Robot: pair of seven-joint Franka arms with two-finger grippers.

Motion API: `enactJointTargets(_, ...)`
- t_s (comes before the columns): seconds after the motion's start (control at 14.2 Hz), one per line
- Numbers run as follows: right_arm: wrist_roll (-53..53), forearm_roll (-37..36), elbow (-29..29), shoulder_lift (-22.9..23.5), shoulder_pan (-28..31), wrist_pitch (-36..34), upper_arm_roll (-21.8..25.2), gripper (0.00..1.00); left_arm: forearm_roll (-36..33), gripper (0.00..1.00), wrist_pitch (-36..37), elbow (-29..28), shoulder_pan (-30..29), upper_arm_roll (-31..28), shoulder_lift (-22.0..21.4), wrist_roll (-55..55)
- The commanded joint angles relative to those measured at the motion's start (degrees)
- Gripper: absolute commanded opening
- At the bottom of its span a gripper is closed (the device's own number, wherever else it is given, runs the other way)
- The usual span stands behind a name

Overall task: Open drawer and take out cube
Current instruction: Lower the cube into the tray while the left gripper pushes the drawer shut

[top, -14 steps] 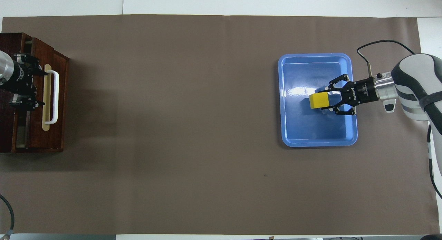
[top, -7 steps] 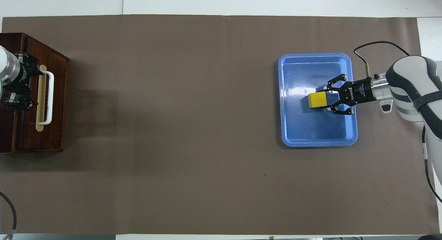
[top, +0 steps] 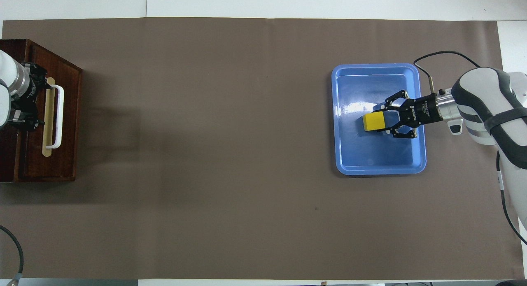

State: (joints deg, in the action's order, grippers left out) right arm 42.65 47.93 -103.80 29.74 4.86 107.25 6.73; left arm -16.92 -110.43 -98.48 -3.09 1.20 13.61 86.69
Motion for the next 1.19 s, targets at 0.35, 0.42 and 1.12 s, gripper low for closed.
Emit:
enactJointTargets(0.35, 1.38, -3.02, 0.36, -0.3, 0.15, 0.68, -0.05, 0.0, -1.62, 1.0, -1.19, -3.04, -0.69, -0.67, -1.84, 2.69)
enactJointTargets(0.42, 1.47, -2.93, 0.36, -0.3, 0.15, 0.77, -0.05, 0.35, -1.62, 1.0, -1.27, -3.04, -1.65, -0.67, -1.84, 2.69)
enactJointTargets(1.12, 5.42, -3.02, 4.48, -0.39, 0.24, -3.97, -0.05, 1.0, -1.62, 1.0, -0.75, -2.33, -2.63, -0.67, -1.84, 2.07)
